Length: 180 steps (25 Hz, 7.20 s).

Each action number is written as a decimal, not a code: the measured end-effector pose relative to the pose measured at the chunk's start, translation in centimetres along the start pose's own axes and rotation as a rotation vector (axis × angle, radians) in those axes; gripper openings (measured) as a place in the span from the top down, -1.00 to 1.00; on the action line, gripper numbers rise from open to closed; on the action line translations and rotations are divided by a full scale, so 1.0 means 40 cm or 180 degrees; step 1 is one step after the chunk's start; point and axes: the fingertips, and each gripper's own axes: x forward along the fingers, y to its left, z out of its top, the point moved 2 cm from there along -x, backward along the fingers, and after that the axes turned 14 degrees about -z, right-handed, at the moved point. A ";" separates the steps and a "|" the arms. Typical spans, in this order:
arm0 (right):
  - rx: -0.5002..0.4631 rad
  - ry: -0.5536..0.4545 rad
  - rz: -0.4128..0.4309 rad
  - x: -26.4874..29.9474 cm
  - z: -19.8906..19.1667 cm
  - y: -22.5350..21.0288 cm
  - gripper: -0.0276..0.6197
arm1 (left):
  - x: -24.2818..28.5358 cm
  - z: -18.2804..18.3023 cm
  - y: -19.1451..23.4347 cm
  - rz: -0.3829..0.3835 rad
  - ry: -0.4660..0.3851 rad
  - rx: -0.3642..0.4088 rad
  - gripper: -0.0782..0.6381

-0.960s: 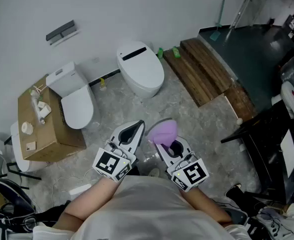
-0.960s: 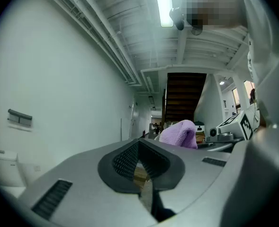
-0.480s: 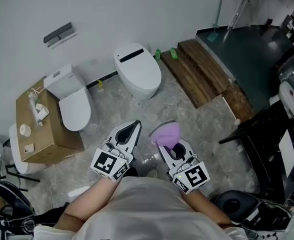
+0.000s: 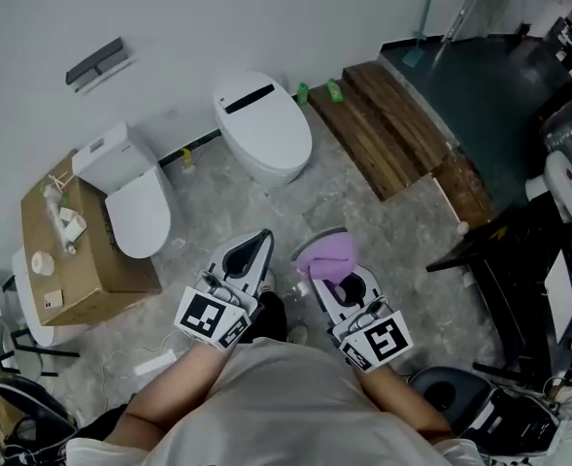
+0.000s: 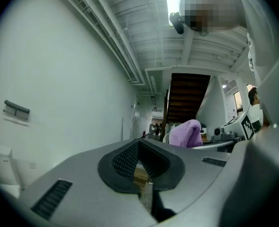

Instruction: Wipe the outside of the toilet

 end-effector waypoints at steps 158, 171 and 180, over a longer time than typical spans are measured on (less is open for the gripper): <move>-0.0676 0.0997 0.1823 1.371 -2.028 -0.788 0.60 | 0.342 -1.546 1.036 0.1686 -0.0024 0.0656 0.78; -0.0721 0.0392 0.1951 1.274 -1.767 -0.865 0.60 | 0.465 -1.532 1.049 0.1456 -0.0082 0.0715 0.78; -0.0680 0.0392 0.1516 1.338 -1.708 -1.091 0.60 | 0.533 -1.550 1.085 0.1321 -0.0016 0.0685 0.78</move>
